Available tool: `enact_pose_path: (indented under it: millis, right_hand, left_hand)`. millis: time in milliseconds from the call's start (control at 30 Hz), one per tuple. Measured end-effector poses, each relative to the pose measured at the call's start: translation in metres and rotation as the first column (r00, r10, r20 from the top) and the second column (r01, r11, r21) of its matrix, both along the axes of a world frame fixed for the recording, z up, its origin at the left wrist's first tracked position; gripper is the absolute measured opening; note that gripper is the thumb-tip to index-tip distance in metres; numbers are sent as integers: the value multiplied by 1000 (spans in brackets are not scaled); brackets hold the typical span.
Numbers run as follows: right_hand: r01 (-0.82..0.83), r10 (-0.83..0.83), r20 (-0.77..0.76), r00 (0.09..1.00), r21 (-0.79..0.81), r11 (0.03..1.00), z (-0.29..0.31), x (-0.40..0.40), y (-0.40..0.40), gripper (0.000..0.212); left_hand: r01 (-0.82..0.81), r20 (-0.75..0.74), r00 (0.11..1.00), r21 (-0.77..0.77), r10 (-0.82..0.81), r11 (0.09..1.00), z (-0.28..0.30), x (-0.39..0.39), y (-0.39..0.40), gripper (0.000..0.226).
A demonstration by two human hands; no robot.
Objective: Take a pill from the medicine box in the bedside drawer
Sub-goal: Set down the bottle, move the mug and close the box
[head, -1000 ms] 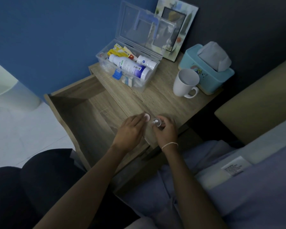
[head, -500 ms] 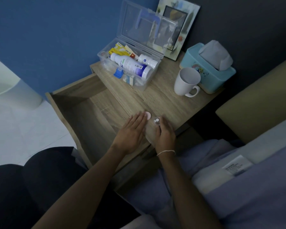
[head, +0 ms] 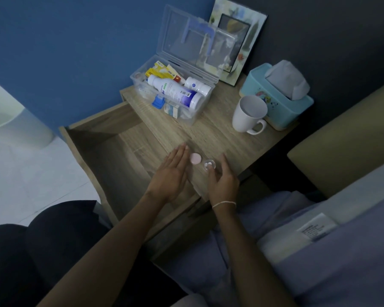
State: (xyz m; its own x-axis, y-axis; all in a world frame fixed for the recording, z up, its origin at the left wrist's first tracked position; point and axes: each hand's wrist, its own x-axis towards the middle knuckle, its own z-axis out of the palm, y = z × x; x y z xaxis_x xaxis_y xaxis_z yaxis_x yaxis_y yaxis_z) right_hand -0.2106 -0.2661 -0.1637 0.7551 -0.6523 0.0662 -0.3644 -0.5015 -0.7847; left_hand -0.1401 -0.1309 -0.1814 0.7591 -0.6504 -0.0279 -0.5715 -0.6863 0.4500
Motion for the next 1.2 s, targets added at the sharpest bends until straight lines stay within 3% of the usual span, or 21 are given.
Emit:
enact_pose_path:
  millis: [200,433,600,1000,1200]
  right_hand:
    - [191,-184,168,968,-28,981,35,50,-32,52]
    - [285,-285,34,958,-11,958,44,89,-93,72]
    - [360,-368,42,929,135,923,34,89,-109,46]
    - [330,-367,89,926,281,901,23,82,-89,34]
    - [317,-352,84,932,280,906,23,59,-55,34]
  left_hand:
    - [-117,-42,992,8,117,993,9,26,-6,56]
    - [-101,-58,993,94,106,990,6,38,-6,55]
    - [-106,-65,992,84,111,991,4,38,-6,55]
    - [-92,-80,992,124,103,988,4,39,-3,56]
    - [-85,-84,992,141,97,986,3,41,-3,56]
